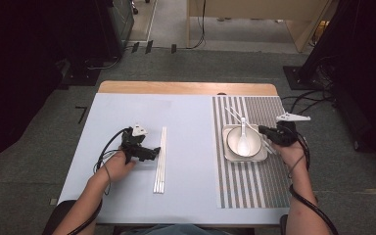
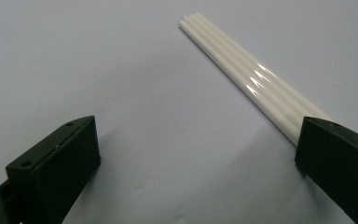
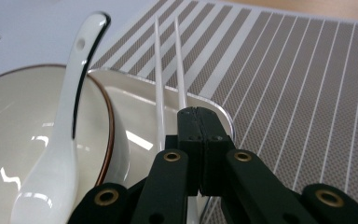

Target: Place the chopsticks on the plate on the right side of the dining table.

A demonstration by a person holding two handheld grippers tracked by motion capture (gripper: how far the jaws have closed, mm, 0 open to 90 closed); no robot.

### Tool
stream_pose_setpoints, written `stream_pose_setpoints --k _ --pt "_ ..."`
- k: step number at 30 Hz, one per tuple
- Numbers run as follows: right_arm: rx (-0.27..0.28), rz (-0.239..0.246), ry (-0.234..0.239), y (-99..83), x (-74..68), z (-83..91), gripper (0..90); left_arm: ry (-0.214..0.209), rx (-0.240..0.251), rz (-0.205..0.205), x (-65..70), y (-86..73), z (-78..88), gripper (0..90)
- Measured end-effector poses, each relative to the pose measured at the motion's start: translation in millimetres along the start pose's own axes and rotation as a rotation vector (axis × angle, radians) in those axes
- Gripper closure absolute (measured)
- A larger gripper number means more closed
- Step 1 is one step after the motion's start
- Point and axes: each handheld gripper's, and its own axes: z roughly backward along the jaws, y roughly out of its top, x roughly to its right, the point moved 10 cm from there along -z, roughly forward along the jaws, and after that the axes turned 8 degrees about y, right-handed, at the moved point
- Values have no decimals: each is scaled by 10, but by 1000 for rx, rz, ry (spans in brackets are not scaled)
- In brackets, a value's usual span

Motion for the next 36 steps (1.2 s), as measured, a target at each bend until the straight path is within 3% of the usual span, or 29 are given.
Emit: stream_pose_setpoints --k 3,8,15,36 --pt "-2 27 -10 52 8 -83 899 0 0 0 0 0 0 0" --pt "-31 33 4 28 27 -182 899 0 0 0 0 0 0 0" --pt "-31 13 32 11 14 -206 871 0 1 0 0 0 0 0" --pt "-42 11 37 -8 12 -245 829 0 0 0 0 0 0 0"
